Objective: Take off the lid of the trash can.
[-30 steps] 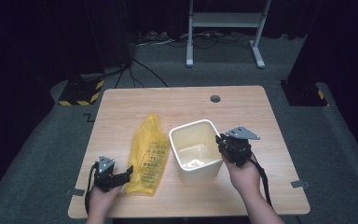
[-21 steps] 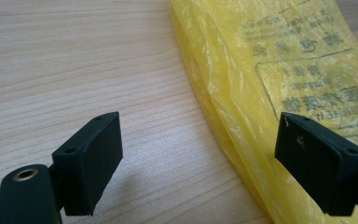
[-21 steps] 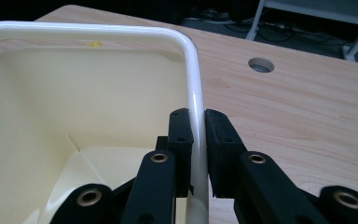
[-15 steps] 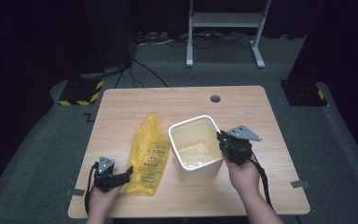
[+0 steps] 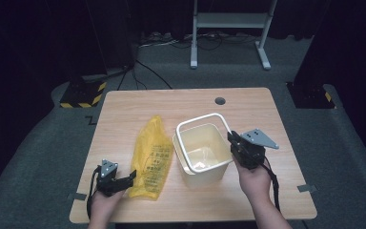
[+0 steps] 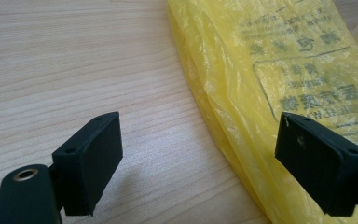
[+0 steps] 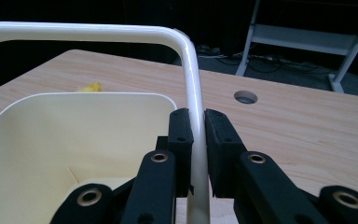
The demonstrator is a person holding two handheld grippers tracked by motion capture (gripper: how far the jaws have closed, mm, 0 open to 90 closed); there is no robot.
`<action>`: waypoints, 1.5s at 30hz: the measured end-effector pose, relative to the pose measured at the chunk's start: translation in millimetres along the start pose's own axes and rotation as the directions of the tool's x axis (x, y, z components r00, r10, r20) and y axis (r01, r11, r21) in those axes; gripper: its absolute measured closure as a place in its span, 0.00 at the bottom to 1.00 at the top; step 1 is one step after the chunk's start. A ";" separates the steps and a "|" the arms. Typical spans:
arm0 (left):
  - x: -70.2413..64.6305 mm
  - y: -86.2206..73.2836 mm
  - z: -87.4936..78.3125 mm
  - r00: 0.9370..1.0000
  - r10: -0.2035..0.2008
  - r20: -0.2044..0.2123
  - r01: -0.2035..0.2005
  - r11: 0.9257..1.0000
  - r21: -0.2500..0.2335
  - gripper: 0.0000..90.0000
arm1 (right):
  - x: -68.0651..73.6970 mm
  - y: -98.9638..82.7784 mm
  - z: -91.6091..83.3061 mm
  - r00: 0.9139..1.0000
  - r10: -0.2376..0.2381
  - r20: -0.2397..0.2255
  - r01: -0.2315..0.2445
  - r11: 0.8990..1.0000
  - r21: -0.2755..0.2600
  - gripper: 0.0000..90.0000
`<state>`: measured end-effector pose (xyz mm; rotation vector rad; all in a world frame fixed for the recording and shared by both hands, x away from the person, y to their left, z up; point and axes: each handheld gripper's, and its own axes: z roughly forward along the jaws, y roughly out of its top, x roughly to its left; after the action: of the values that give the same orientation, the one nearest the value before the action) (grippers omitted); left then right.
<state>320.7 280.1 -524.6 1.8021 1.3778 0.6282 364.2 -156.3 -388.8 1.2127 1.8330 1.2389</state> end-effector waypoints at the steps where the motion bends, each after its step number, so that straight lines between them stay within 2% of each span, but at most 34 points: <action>1: 0.1 0.0 0.0 1.000 0.000 -0.002 0.000 1.000 0.000 0.17 | -2.0 -0.4 -1.4 1.000 0.006 0.002 -0.006 1.000 -0.003 0.91; 5: -0.2 0.0 0.2 1.000 0.002 0.004 -0.002 1.000 0.000 0.17 | -12.7 -2.7 -6.6 1.000 0.017 0.009 -0.016 1.000 -0.008 0.90; 13: -0.6 0.0 0.3 1.000 0.004 0.005 -0.004 1.000 0.004 0.17 | -40.2 -9.0 -18.1 0.997 0.039 0.061 -0.038 0.999 -0.023 0.90; 16: -1.2 -0.1 0.5 1.000 0.005 0.007 -0.005 1.000 0.005 0.17 | -46.5 -10.7 -20.4 0.996 0.046 0.072 -0.044 0.999 -0.023 0.90; 17: -1.3 -0.1 0.5 1.000 0.008 0.007 -0.008 1.000 0.004 0.17 | -52.7 -12.4 -22.9 0.995 0.049 0.083 -0.047 0.999 -0.022 0.90; 20: -1.7 -0.1 0.6 1.000 0.012 0.008 -0.012 1.000 0.006 0.17 | -58.4 -14.3 -25.3 0.994 0.051 0.093 -0.049 0.999 -0.021 0.90; 30: -2.4 -0.4 0.5 1.000 0.012 0.013 -0.012 1.000 0.011 0.17 | -89.0 -24.6 -37.0 0.985 0.069 0.158 -0.067 0.998 -0.018 0.90; 37: -2.5 -0.6 0.9 1.000 0.012 0.014 -0.012 1.000 0.011 0.17 | -102.2 -29.2 -43.1 0.979 0.080 0.187 -0.078 0.997 -0.019 0.90; 45: -2.5 -0.6 0.7 1.000 0.011 0.015 -0.012 1.000 0.014 0.17 | -118.3 -40.0 -44.5 0.969 0.082 0.234 -0.086 0.996 0.008 0.90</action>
<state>320.2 277.6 -525.3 1.8232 1.3660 0.6116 359.2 -287.1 -409.9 1.3957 1.6389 1.0750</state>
